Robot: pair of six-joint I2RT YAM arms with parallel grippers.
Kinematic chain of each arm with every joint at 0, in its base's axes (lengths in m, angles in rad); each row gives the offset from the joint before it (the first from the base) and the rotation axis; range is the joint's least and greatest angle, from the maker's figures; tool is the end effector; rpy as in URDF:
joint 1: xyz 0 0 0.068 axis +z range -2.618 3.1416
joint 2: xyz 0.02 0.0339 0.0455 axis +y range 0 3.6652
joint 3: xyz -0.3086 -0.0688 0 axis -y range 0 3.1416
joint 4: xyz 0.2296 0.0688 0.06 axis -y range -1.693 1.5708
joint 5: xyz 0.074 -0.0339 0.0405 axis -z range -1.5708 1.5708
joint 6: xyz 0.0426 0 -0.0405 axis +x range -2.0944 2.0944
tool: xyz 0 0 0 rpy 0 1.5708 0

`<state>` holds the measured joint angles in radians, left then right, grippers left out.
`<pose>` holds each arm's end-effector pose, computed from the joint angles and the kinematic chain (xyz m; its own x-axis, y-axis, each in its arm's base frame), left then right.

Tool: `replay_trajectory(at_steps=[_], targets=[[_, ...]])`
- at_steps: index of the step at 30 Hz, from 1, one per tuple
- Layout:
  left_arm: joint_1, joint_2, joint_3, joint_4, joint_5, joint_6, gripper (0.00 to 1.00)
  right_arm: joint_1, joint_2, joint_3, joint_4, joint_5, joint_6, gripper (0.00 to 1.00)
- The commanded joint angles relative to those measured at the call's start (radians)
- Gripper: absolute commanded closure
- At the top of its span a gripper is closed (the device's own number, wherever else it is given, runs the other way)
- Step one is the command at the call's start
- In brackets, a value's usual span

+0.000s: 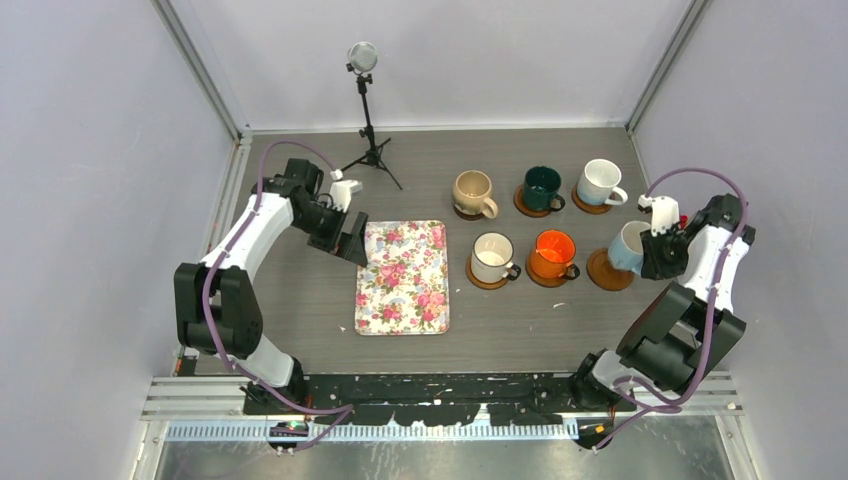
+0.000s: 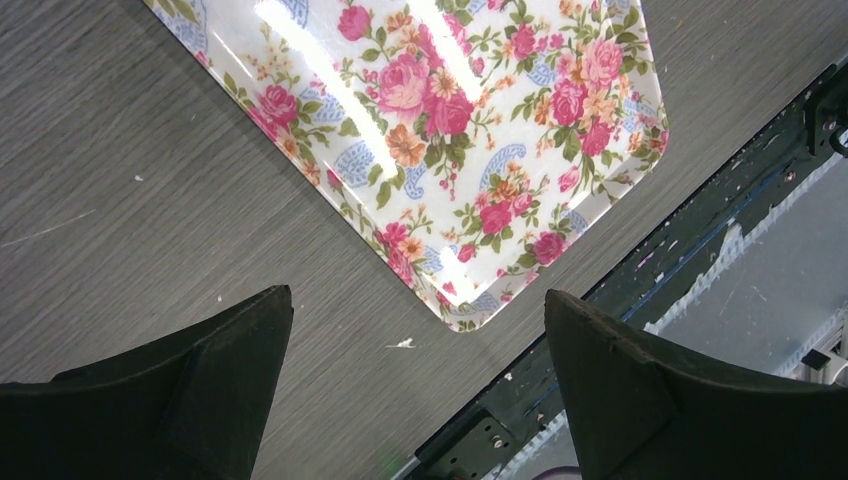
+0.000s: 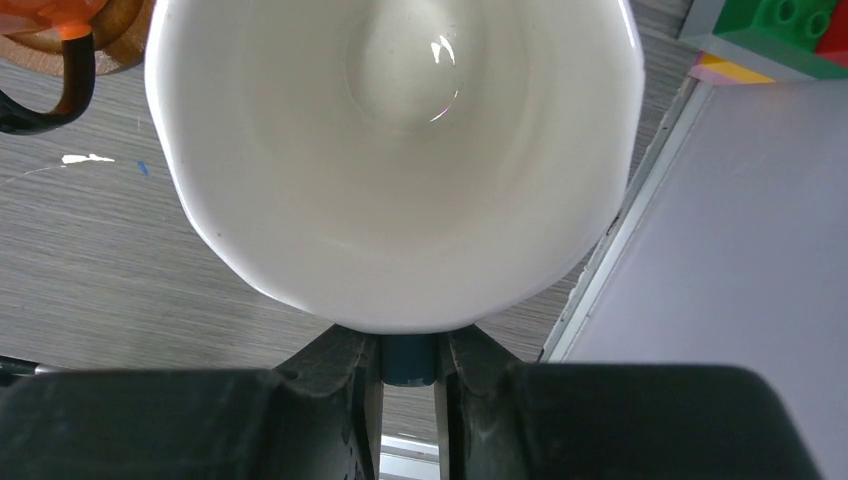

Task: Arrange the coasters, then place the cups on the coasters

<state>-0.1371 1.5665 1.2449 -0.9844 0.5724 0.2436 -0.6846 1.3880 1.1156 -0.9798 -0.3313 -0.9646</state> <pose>0.2784 -0.0617 0.3005 -0.8663 0.3242 -0.3801 0.4784 0.7575 -0.4442 0.1923 -0.1391 0.3044 -0.8457 -0.3128 -0.4323 -0.3089 0.9476 -0.0814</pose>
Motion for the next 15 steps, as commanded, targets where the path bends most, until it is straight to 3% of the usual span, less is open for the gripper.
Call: replay_trajectory(at_steps=[1, 15], targets=[[0.005, -0.023, 0.05, -0.039, -0.024, 0.015, 0.0, -0.009, -0.017, -0.028, 0.102, -0.063, -0.016, 1.0], [0.005, -0.04, 0.103, -0.056, -0.048, 0.005, 0.0, -0.01, 0.022, -0.08, 0.147, -0.073, -0.014, 1.0]])
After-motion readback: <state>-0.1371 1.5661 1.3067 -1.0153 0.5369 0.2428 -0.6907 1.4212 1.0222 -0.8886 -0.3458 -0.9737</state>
